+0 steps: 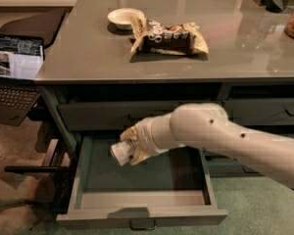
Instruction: Pick 7up can from middle drawer and place on counter
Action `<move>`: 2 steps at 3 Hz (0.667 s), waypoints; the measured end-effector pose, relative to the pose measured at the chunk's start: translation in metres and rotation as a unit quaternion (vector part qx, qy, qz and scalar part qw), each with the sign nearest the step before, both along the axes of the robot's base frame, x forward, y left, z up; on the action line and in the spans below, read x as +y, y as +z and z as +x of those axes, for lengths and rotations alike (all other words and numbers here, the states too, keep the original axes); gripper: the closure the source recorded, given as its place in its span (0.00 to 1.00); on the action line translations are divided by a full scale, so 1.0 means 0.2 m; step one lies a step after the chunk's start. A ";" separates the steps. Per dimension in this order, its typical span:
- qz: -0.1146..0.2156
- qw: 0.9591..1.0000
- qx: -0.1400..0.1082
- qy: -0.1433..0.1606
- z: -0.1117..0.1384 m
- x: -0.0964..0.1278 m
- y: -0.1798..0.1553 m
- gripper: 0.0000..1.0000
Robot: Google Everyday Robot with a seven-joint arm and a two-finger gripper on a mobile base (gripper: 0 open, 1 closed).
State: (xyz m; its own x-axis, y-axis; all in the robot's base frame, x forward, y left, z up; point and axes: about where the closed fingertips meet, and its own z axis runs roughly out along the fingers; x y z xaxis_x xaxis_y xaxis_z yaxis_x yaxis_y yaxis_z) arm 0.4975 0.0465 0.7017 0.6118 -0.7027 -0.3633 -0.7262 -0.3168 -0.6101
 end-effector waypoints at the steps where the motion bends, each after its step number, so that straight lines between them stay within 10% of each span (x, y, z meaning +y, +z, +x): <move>1: -0.015 0.999 -0.042 -0.014 -0.07 0.04 0.55 1.00; 2: -0.034 0.996 -0.084 -0.027 -0.11 0.13 1.09 1.00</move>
Offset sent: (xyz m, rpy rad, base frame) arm -0.0274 0.0569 0.3506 -0.1004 -0.2605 -0.0807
